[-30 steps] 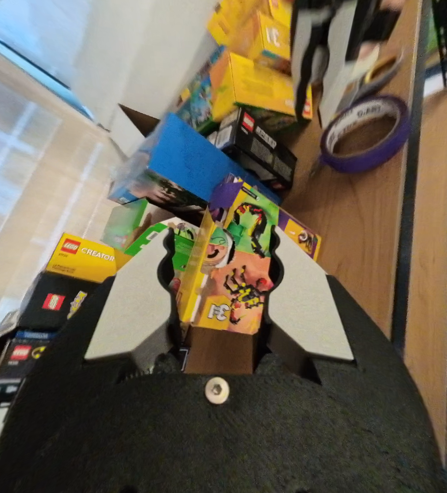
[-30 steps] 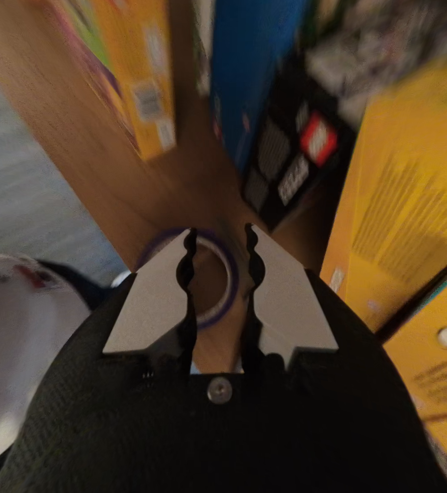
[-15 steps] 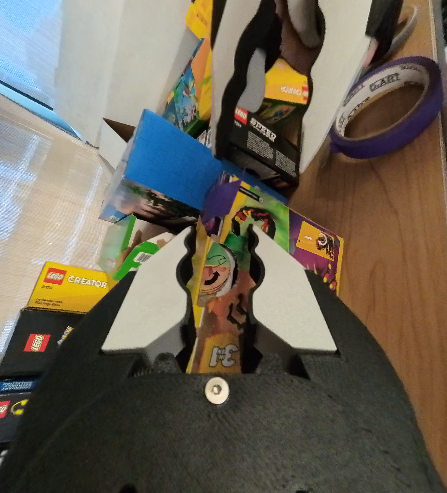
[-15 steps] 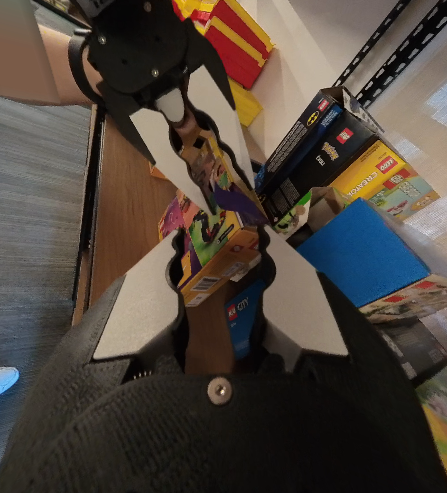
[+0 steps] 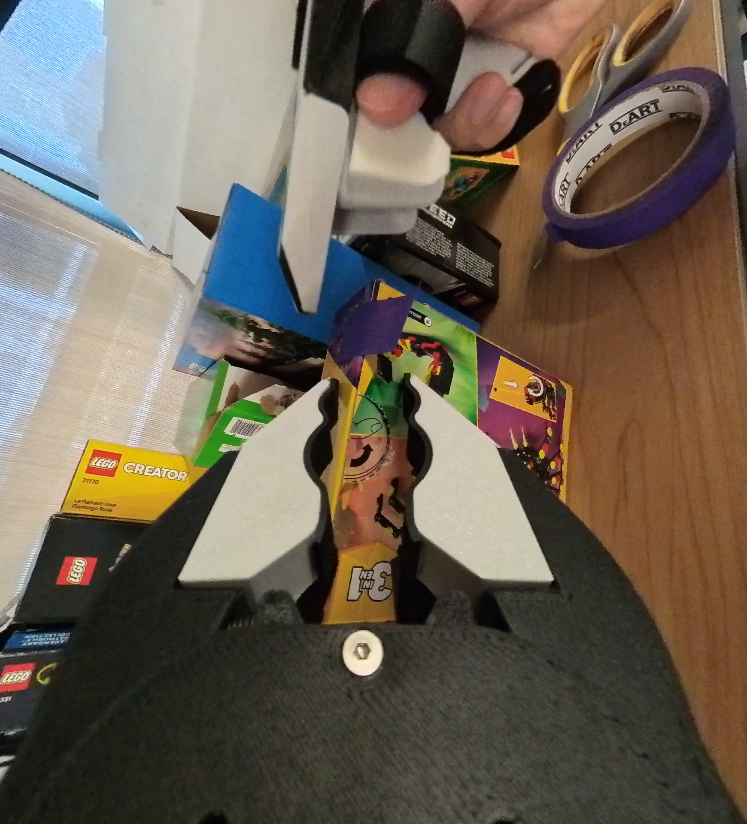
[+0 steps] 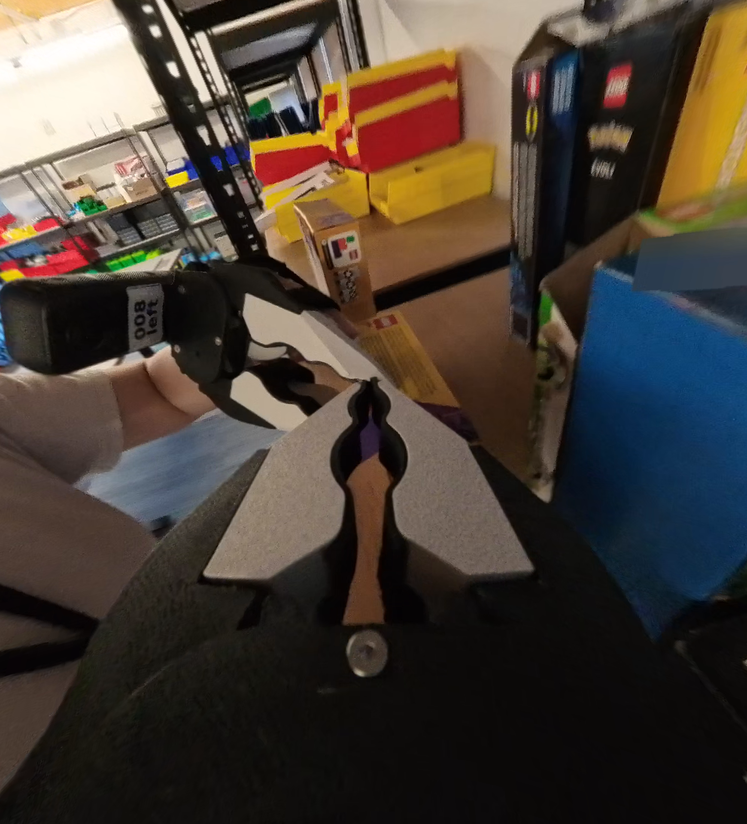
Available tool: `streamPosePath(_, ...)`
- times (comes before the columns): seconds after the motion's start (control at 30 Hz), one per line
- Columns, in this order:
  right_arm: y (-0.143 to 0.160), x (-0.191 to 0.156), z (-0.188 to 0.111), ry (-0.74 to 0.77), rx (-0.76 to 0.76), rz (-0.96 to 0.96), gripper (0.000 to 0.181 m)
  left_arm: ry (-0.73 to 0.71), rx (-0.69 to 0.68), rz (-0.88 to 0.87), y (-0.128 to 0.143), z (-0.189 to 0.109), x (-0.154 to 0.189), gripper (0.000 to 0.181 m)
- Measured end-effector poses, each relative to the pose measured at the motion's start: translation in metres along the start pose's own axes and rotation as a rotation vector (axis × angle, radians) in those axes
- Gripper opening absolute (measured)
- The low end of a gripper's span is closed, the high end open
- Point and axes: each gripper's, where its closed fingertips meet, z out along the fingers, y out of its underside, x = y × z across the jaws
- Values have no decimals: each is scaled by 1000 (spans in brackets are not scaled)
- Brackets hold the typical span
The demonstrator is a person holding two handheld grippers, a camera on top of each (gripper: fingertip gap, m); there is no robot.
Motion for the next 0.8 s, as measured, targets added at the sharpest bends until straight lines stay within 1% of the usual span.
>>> streamPosePath(0.07, 9, 4, 7, 40, -85, 59, 0, 4, 0, -1, 1, 1, 0, 27)
streamPosePath(0.13, 17, 23, 6, 170, -152, 48, 0, 8, 0, 3, 1, 1, -1, 27)
streamPosePath(0.17, 17, 25, 6, 195, -154, 38, 0, 10, 2, 3, 1, 1, -1, 27)
streamPosePath(0.27, 8, 17, 7, 179, -62, 65, 0, 11, 7, 7, 1, 1, -1, 27)
streamPosePath(0.37, 0, 21, -1, 252, 49, 30, 0, 12, 12, 10, 1, 1, 0, 27)
streamPosePath(0.43, -6, 20, -7, 251, 128, 40, 0, 7, 15, 18, 1, 1, 0, 27)
streamPosePath(0.63, -6, 21, -19, 256, 181, 73, 0, 0, 13, 18, -1, -2, 2, 27)
streamPosePath(0.73, -18, 20, -22, 278, 245, 46, 0, -5, 11, 22, -1, -2, 2, 27)
streamPosePath(0.8, -22, 17, -21, 280, 254, 22, 0, -1, 3, 13, 0, -1, 1, 27)
